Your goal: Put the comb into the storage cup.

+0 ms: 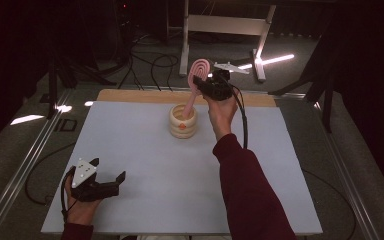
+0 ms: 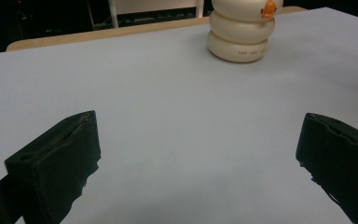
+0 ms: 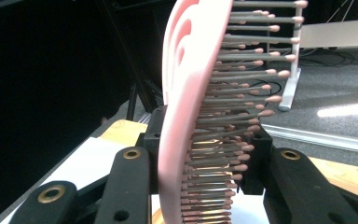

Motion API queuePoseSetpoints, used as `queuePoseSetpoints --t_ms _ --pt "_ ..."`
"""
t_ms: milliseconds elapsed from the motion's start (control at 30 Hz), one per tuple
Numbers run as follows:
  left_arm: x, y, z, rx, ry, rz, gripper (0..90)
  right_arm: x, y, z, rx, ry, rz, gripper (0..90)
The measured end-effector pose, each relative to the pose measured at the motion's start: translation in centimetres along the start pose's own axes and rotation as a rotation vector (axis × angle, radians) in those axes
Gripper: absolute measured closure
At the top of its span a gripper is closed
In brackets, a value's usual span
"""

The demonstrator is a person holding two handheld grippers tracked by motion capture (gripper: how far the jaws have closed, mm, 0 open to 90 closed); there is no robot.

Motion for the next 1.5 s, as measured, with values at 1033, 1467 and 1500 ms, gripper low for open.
queuePoseSetpoints --t_ms 1033,1467,1500 --pt "0.1 -0.1 -0.2 -0.002 -0.007 0.001 0.2 0.3 -1.5 -1.3 -0.01 -0.001 -0.031 63.7" --pt "0.2 -0.1 -0.2 -0.004 -0.008 -0.003 0.2 0.1 -2.0 -1.7 -0.001 0.004 -0.042 63.7" --pt "0.3 0.0 -0.2 -0.003 -0.009 -0.003 0.2 0.0 -2.0 -1.7 -0.001 0.003 -0.041 63.7"
Point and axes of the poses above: each handheld gripper's, and its own axes: z roughly backward along the jaws, y roughly out of its top, x roughly to its right, the point moved 7 cm from there along -z, roughly forward along the jaws, and after that the axes turned 12 degrees about -x, right-handed, at the moved point
